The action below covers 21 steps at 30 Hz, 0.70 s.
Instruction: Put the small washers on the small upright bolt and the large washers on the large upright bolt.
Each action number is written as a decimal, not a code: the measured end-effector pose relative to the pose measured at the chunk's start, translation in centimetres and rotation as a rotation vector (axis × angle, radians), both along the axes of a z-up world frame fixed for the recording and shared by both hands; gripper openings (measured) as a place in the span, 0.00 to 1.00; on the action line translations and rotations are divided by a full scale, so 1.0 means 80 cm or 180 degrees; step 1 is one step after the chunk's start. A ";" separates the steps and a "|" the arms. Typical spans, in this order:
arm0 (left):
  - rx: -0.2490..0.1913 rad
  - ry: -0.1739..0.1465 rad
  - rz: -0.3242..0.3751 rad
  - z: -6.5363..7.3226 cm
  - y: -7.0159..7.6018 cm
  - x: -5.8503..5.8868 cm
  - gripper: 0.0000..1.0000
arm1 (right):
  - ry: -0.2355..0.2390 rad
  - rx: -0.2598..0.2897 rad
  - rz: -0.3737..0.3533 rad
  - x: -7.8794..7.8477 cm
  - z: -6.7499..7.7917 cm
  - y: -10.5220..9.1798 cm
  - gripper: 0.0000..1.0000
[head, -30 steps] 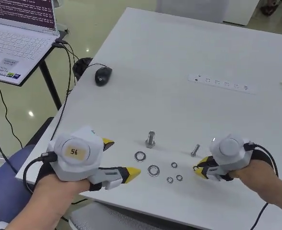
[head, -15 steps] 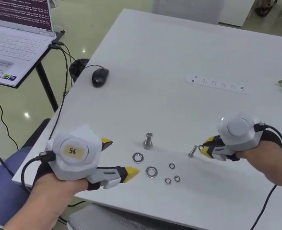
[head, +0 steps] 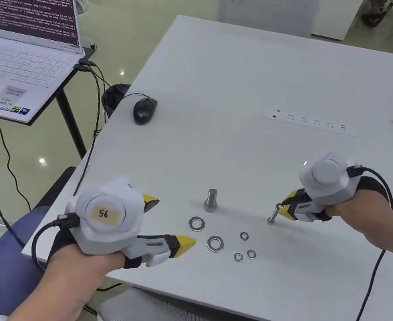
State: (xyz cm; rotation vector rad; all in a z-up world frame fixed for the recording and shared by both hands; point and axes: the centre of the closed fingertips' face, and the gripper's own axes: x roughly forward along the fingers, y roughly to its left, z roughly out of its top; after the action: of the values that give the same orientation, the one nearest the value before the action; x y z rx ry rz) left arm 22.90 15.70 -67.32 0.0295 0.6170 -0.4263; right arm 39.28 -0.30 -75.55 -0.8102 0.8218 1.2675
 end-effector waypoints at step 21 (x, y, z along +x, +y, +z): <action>-0.0011 0.0003 -0.0008 -0.001 -0.004 0.004 0.61 | 0.0033 -0.0053 0.0056 0.002 -0.009 0.001 0.14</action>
State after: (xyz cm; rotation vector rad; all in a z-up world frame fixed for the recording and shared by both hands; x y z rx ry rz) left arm 23.19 15.35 -67.38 0.0268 0.6173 -0.4300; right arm 39.42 -0.18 -76.27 -0.8265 0.8362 1.2829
